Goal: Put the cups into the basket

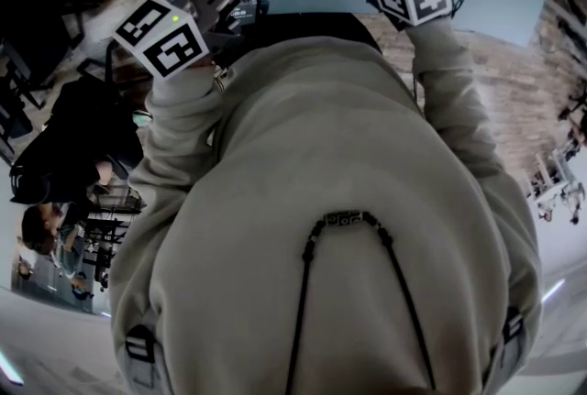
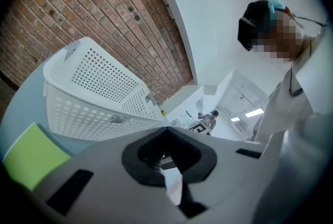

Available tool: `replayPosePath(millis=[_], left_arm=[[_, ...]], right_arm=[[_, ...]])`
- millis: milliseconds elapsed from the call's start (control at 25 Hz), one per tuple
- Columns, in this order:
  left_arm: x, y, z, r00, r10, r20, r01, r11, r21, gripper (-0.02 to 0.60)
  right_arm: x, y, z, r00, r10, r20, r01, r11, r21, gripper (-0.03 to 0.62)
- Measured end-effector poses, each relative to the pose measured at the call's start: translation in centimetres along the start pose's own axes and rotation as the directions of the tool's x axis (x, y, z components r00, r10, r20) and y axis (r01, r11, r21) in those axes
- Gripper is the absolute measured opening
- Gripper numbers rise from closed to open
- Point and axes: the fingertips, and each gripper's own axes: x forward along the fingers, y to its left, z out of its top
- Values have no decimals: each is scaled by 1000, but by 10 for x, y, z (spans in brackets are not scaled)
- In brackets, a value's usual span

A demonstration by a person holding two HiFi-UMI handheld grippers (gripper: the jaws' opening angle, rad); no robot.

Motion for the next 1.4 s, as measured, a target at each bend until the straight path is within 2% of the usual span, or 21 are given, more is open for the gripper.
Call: replayPosePath(millis=[80,240,400,680,1160,1400], left_arm=[[0,1,-3,1000,3,-18,-3,1000,11,-2],[1,4,-3,1000,-21,-4,21,1000,-14,-3],[2,8,-4,1000,-9,-3,9,1000,-16,-3],[-7,14,-8,1000,21,-12,-21,1000,-21,-2],[-15,23,-10,1000,22,-3,-22,999,-37,-2],[-17,23,-10,1000,21,3,-21,999,-39,-3]], right_arm=[[6,-1,-6,1000,-6,-22,6,1000,6,376],[16,-7,-19,996,-37,-78,35,999,-25,387],[25,-17,-26,988,-91,-122,77,990,-119,411],[46,-17,-46,966,-112,-233,56,971,-234,433],[72,-26,-64,937,-156,-314,67,959,-276,437],[76,-26,-67,933,-159,-324,69,959,-274,436]])
